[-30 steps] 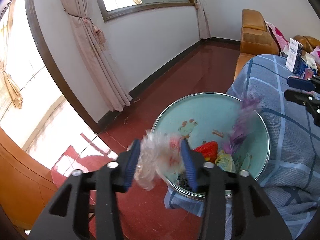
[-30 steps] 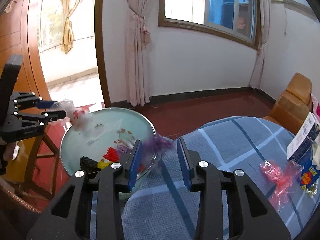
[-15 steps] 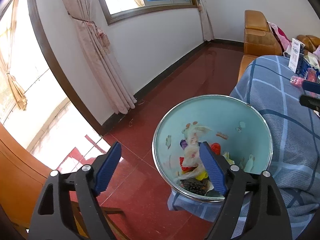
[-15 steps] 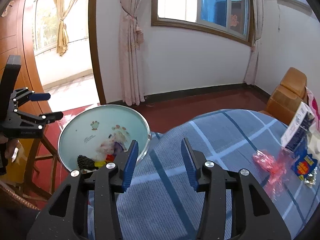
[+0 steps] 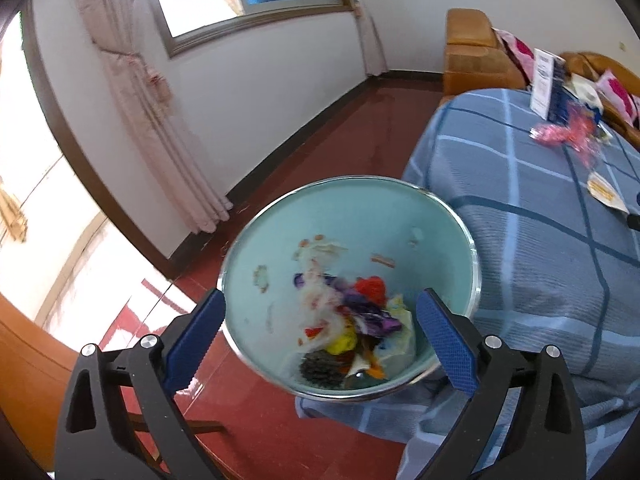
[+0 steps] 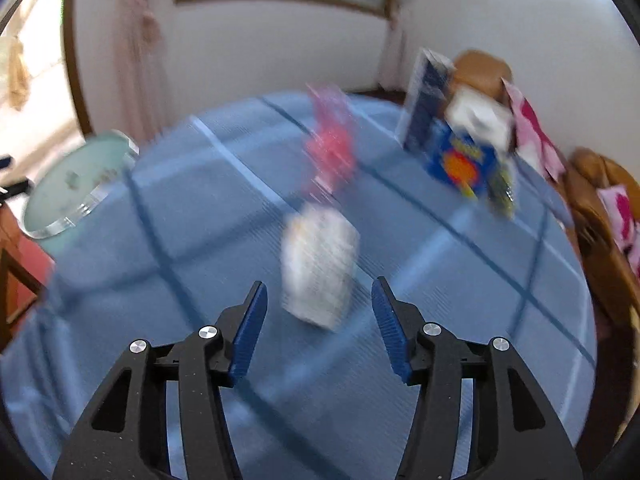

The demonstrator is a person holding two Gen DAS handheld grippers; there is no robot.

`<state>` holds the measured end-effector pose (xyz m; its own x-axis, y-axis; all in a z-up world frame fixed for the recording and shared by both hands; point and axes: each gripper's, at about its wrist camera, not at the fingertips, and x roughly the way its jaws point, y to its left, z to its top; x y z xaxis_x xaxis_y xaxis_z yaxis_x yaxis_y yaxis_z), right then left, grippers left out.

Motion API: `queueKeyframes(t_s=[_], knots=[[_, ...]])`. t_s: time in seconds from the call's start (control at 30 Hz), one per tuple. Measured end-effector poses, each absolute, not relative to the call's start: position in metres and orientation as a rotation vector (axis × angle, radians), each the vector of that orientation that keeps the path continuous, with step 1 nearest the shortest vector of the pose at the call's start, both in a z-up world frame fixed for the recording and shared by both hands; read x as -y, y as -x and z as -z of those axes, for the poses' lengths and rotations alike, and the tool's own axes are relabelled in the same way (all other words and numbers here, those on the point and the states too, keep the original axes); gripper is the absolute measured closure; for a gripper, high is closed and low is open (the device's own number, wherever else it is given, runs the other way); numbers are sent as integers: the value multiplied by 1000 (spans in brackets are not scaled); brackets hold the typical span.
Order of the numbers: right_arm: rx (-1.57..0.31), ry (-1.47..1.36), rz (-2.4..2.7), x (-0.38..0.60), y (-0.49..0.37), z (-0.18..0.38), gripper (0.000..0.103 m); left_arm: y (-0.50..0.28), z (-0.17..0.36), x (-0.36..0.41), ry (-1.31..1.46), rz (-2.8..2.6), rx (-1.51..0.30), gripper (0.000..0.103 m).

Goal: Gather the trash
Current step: 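Move the right gripper to the white snack wrapper and grasp it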

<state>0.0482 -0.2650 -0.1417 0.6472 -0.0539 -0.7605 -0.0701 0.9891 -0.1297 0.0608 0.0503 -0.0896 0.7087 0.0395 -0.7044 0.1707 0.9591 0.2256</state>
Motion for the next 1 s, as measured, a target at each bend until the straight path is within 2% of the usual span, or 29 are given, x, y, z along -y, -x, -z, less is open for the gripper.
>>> queueKeyframes(t_s=[0.23, 0.43, 0.5, 0.57, 0.77, 0.93, 0.97, 1.0], knots=[[-891, 66, 172, 335, -59, 142, 48, -63, 88, -47, -293, 79, -780, 8], [-847, -48, 198, 350, -45, 128, 46, -68, 90, -46, -283, 72, -787, 8], [-821, -128, 172, 345, -45, 124, 30, -69, 89, -42, -286, 77, -783, 8], [-816, -166, 160, 330, -52, 123, 19, -69, 87, -38, -288, 86, -775, 8], [-864, -220, 169, 288, -88, 131, 16, -73, 83, -36, -281, 84, -757, 7], [-904, -196, 214, 280, -104, 143, 18, -78, 81, -36, -264, 94, -751, 7], [-901, -203, 212, 283, -103, 143, 25, -78, 80, -34, -265, 99, -748, 7], [-897, -210, 206, 287, -101, 142, 41, -78, 80, -32, -266, 103, -745, 7]])
